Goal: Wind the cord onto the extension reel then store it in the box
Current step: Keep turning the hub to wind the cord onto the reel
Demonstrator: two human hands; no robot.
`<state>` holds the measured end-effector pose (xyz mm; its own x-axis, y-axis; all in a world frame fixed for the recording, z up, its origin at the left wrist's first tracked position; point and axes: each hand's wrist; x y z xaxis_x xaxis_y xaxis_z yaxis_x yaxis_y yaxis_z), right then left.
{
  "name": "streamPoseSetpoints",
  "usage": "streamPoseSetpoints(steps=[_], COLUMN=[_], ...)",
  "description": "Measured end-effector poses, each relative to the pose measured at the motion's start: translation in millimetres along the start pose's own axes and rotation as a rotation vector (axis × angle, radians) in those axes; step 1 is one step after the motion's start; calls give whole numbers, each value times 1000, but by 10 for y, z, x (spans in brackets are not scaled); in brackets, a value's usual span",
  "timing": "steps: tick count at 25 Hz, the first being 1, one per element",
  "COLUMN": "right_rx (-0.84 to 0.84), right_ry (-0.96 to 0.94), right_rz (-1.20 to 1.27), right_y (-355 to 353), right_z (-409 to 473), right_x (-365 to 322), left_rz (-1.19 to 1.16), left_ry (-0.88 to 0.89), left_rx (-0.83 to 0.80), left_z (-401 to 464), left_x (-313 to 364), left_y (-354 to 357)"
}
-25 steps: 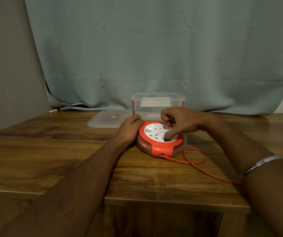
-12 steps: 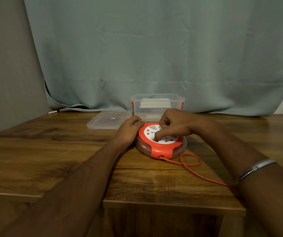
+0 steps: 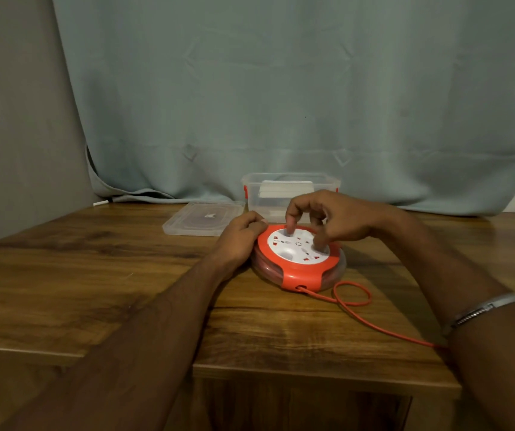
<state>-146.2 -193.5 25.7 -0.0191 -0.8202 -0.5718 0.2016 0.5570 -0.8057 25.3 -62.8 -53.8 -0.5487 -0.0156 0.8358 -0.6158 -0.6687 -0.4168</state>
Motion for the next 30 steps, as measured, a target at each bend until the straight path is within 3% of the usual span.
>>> streamPoseSetpoints(steps=[4, 9, 30], right_rx=[-101, -94, 44], right_ry=[60, 121, 142], right_rz=[59, 160, -113], right_y=[-15, -25, 145], right_z=[8, 5, 40], right_x=[57, 82, 8], left_rz=[-29, -60, -82], left_ry=[-16, -55, -26], left_rx=[-32, -38, 19], left_z=[-5, -3, 31], left_x=[18, 26, -18], left_y=[-16, -23, 4])
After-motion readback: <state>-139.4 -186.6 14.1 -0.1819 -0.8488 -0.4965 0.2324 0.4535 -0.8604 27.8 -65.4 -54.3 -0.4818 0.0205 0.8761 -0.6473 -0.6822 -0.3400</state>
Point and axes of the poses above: each hand's wrist, its own z-axis towards the middle knuckle, its own y-axis out of the palm, x = y × z, and after that the axes turned 10 degrees about z, right-handed
